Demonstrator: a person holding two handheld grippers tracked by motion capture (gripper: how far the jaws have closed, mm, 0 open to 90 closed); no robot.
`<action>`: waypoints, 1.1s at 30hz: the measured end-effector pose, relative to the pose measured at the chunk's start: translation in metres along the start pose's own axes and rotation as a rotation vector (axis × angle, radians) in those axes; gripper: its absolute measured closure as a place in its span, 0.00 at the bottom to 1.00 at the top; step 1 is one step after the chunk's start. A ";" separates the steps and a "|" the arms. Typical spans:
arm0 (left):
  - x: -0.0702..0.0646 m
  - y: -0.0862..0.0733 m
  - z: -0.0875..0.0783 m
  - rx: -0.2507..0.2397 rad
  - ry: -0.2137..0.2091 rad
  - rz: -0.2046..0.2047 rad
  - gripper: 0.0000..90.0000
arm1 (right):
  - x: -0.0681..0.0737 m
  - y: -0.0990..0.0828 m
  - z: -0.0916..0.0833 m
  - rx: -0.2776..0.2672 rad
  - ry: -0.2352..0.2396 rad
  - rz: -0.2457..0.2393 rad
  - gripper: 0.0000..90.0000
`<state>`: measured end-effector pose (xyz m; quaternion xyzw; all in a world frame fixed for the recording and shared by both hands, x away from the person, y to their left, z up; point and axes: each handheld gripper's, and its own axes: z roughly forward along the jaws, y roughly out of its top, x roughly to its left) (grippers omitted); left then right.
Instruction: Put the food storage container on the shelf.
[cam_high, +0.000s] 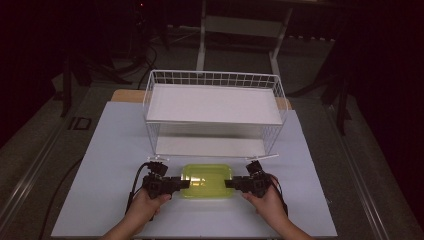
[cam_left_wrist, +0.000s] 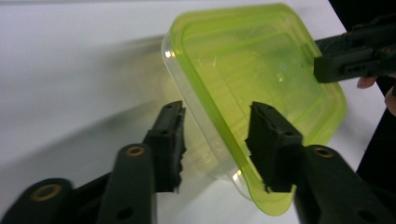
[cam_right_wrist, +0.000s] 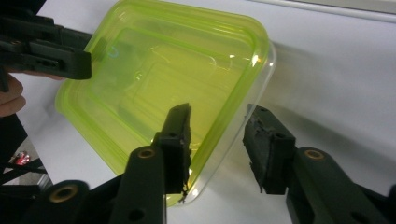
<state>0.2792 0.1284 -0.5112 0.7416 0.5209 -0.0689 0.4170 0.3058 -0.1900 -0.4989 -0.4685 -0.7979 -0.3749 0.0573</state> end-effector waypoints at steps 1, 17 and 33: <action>0.000 0.000 -0.001 -0.003 -0.001 0.002 0.71 | 0.000 0.000 -0.001 -0.003 -0.006 0.004 0.73; -0.013 -0.006 -0.011 -0.018 0.009 0.016 0.86 | 0.011 -0.004 -0.011 -0.044 0.002 0.033 0.84; -0.021 0.020 -0.010 -0.064 0.009 0.041 0.89 | 0.010 0.011 -0.028 -0.129 -0.047 0.009 0.86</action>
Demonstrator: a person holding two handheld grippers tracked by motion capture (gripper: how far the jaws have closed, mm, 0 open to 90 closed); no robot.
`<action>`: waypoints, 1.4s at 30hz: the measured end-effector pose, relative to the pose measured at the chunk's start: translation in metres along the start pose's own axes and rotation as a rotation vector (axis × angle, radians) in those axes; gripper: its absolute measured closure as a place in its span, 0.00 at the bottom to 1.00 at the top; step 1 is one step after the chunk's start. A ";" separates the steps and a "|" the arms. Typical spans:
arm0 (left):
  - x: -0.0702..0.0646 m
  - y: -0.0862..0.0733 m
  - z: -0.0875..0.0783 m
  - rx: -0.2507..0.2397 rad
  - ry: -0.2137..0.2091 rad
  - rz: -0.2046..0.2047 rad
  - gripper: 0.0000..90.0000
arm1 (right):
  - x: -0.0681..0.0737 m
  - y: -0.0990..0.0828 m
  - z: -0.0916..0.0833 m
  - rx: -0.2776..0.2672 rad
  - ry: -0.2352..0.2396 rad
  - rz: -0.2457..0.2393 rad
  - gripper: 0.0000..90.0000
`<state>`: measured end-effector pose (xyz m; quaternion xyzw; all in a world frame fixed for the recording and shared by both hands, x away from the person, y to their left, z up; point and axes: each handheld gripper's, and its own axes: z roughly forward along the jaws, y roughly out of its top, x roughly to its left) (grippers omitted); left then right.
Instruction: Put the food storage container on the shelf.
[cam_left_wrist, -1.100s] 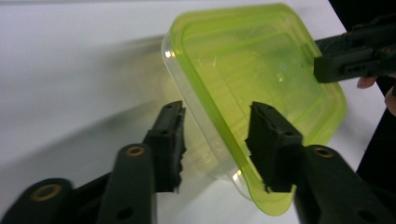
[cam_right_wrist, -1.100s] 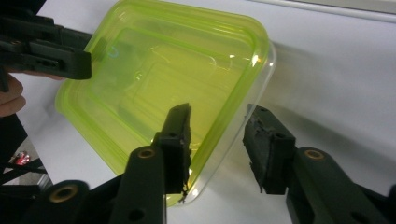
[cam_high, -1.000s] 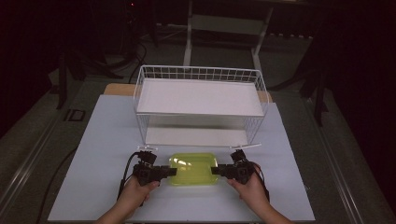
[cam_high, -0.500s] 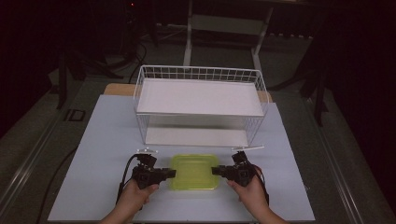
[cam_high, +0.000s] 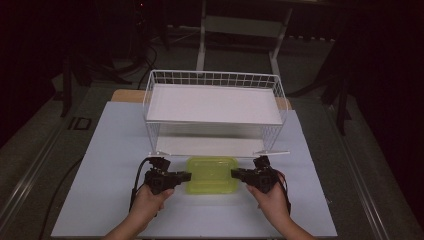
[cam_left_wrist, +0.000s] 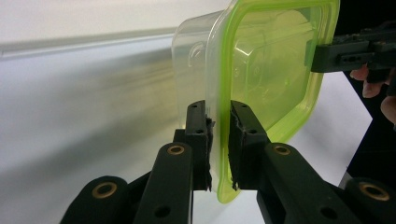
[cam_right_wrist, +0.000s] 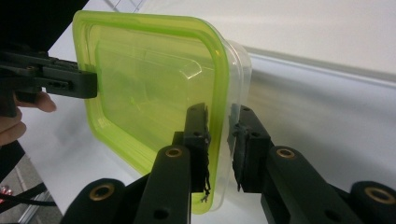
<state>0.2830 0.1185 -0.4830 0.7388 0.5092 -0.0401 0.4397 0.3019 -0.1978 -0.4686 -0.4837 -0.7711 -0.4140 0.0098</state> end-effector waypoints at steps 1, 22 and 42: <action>0.001 0.003 0.001 -0.003 -0.005 -0.001 0.89 | -0.001 0.002 0.000 -0.003 0.002 0.002 0.86; 0.024 0.042 0.034 -0.080 0.045 0.039 0.89 | -0.026 0.036 0.018 -0.058 -0.088 0.027 0.86; 0.037 0.055 0.052 -0.104 0.074 0.060 0.88 | -0.042 0.047 0.038 -0.126 -0.152 0.022 0.85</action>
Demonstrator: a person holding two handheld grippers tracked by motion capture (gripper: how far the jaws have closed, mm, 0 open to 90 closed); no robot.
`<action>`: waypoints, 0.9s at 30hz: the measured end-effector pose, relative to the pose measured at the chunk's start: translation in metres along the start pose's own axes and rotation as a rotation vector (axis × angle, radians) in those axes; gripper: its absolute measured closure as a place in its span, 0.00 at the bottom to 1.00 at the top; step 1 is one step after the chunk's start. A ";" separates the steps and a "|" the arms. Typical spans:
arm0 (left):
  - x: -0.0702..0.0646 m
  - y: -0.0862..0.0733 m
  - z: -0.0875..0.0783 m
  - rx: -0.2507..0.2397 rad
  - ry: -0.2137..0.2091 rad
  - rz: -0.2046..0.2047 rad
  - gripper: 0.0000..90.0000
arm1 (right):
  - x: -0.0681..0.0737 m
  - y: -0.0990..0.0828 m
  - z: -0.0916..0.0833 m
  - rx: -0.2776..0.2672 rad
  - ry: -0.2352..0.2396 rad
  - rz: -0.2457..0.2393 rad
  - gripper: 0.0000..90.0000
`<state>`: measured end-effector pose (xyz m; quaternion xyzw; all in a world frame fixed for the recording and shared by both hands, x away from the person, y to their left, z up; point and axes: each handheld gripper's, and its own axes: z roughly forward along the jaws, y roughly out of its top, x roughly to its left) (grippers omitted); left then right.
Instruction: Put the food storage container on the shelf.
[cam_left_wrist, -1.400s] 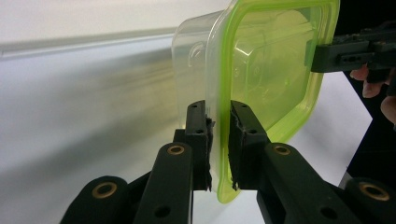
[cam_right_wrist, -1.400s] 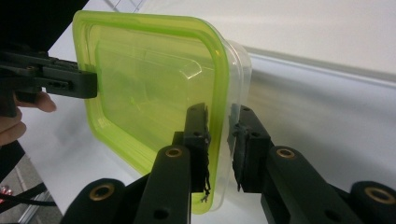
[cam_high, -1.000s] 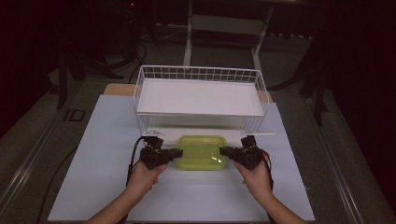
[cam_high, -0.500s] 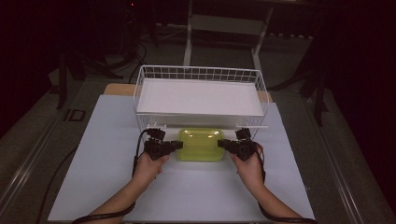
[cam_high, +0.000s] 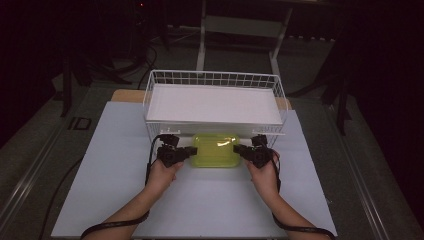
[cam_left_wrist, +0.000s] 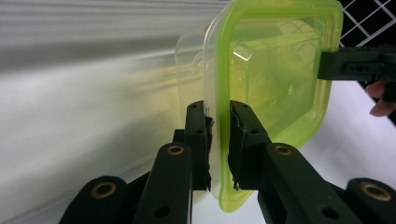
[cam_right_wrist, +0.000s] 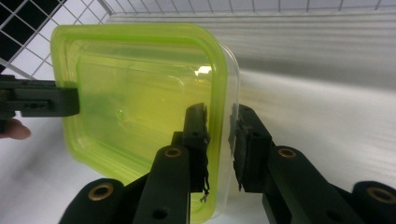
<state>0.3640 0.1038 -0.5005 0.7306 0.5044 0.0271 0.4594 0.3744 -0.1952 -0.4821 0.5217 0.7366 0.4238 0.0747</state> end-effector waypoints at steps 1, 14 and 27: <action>0.000 0.000 0.000 -0.004 0.000 0.004 0.87 | 0.000 0.000 0.000 -0.005 -0.005 -0.005 0.85; 0.003 -0.003 0.012 -0.098 0.042 0.033 0.68 | -0.001 0.004 0.008 -0.036 -0.089 -0.063 0.73; 0.002 0.000 0.008 -0.126 0.074 0.049 0.54 | 0.007 0.005 0.008 -0.046 -0.106 -0.083 0.63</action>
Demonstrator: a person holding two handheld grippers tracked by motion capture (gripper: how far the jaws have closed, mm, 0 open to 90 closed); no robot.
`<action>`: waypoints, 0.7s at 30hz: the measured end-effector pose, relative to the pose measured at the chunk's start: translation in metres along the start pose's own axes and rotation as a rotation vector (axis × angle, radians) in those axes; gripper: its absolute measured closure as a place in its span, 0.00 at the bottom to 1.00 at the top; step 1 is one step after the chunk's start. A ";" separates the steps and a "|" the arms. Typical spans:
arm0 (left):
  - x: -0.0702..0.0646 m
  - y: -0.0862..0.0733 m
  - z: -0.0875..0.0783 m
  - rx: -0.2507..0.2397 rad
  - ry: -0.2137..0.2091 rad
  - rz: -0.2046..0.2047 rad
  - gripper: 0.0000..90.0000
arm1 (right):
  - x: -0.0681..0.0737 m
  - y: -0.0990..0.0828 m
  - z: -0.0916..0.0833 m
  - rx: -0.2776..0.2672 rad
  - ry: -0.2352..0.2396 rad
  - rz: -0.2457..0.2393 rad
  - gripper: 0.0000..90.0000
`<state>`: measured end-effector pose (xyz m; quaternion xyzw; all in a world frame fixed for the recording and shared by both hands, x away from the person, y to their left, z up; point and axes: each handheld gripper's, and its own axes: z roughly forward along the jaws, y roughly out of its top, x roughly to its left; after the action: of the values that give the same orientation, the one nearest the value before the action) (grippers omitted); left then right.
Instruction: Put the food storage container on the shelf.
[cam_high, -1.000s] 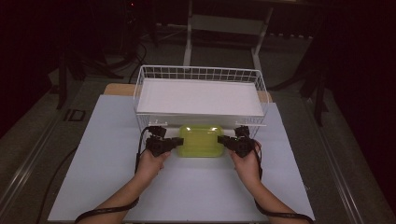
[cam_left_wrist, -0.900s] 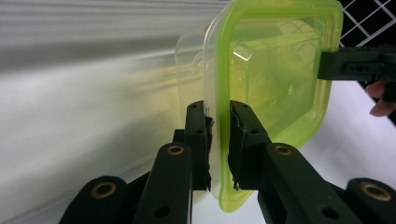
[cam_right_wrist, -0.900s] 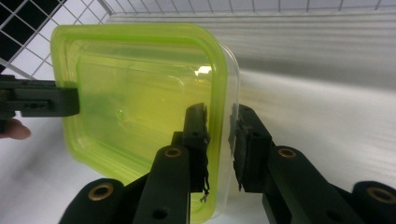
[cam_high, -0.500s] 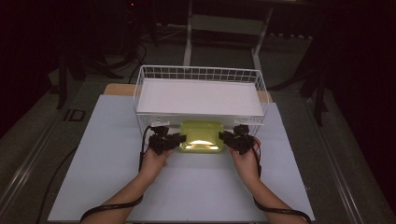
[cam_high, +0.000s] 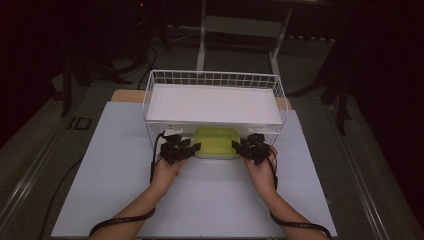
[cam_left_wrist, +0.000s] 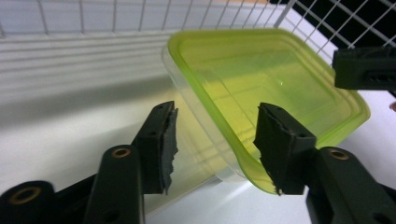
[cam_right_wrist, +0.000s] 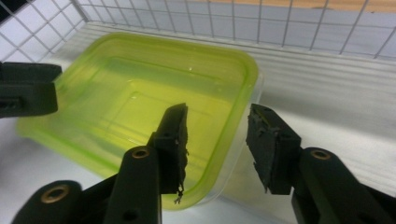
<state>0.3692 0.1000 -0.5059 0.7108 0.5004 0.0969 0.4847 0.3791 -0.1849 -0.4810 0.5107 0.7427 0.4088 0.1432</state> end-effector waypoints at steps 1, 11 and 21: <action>0.000 0.000 0.000 0.000 0.000 0.000 0.54 | 0.000 0.000 0.000 0.000 0.000 0.000 0.63; -0.003 -0.004 -0.026 -0.029 -0.019 0.022 0.53 | 0.001 -0.010 -0.011 -0.021 0.029 -0.028 0.63; -0.006 -0.016 -0.048 -0.026 -0.071 0.071 0.30 | 0.015 -0.025 -0.029 -0.018 0.050 -0.090 0.60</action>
<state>0.3266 0.1245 -0.4913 0.7249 0.4560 0.0952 0.5075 0.3383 -0.1890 -0.4790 0.4653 0.7644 0.4213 0.1474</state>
